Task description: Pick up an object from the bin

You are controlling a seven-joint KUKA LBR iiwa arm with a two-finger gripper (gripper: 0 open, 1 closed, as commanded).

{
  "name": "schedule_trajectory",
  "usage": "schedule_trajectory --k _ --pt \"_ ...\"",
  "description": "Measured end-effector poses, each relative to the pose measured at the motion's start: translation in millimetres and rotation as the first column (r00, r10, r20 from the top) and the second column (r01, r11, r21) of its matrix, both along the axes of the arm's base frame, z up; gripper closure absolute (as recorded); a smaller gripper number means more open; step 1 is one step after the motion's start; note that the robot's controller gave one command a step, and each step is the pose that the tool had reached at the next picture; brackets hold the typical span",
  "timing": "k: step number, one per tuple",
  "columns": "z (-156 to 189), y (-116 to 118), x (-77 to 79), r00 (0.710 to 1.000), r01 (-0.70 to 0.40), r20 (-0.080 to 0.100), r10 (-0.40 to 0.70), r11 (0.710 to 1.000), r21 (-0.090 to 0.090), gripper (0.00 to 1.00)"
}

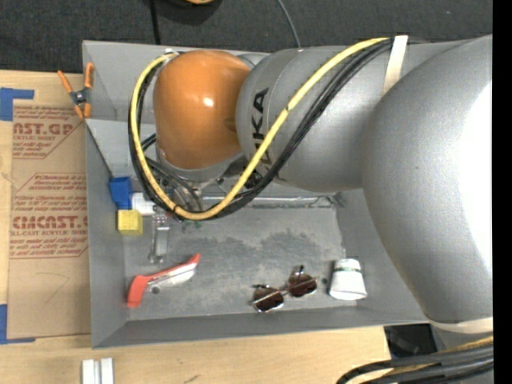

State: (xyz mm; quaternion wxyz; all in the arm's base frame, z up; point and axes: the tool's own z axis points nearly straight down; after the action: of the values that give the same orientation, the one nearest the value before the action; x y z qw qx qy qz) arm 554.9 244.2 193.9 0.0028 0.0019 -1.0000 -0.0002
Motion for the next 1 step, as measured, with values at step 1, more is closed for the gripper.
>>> schedule_trajectory --k 1 --pt "5.0 -1.3 1.6 1.0 0.003 0.006 -0.003 1.0 0.001 0.0"
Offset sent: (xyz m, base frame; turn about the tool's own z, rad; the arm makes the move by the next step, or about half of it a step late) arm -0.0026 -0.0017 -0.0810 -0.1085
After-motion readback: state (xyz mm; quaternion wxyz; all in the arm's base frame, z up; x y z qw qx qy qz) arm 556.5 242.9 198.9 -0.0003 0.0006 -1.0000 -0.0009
